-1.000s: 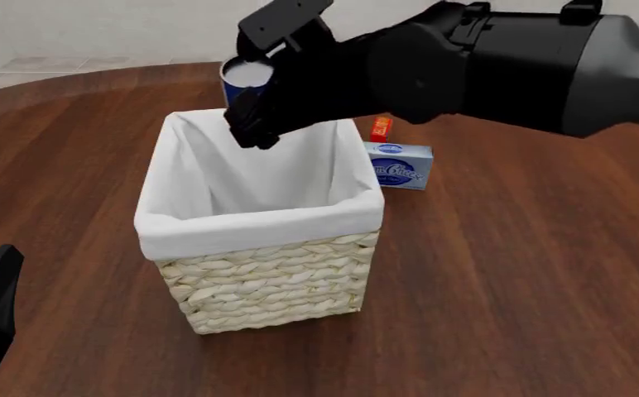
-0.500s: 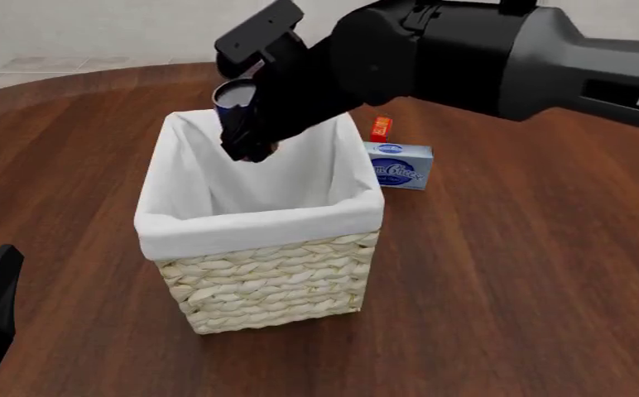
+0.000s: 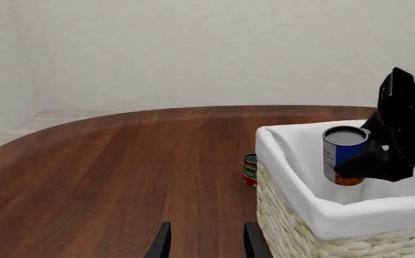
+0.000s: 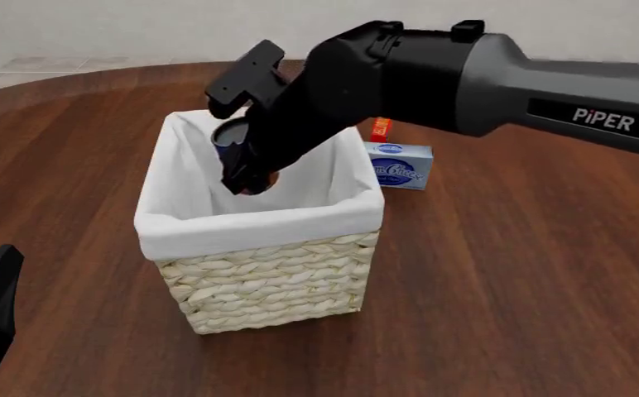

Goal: Pick up the alphabet soup and put it in the basket.

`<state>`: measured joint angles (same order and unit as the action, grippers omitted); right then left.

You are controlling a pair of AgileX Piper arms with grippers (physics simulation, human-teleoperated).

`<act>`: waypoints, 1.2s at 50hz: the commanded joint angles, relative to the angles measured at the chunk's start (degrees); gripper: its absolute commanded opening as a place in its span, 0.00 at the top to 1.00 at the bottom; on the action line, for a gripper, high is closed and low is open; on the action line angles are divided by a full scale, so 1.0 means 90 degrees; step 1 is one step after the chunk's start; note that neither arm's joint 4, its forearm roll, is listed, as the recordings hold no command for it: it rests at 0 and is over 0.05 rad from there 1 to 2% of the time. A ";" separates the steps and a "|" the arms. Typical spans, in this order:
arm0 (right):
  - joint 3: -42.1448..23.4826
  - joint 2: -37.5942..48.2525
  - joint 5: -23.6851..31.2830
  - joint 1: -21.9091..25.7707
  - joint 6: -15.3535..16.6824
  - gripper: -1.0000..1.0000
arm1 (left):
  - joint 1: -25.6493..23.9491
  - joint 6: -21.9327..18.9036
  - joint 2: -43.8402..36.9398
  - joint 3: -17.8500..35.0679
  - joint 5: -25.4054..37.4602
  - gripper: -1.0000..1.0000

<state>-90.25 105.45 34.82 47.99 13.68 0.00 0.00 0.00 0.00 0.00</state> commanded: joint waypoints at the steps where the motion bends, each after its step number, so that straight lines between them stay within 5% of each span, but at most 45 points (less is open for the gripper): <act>1: 0.0108 0.0061 0.0117 0.0129 -0.0045 1.00 | 0.0000 0.0000 0.0000 0.0000 0.0000 0.00; 28: 0.0241 0.0259 0.0070 0.0022 0.0114 1.00 | 0.0000 0.0000 0.0000 0.0000 0.0000 0.00; 29: 0.0225 0.0261 0.0074 0.0009 0.0131 0.00 | 0.0000 0.0000 0.0000 0.0000 0.0000 0.00; 60: 0.0135 -0.0072 0.0123 0.0052 0.0143 0.00 | 0.0000 0.0000 0.0000 0.0000 0.0000 0.00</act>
<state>-88.31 105.82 35.35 48.45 14.51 0.00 0.00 0.00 0.00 0.00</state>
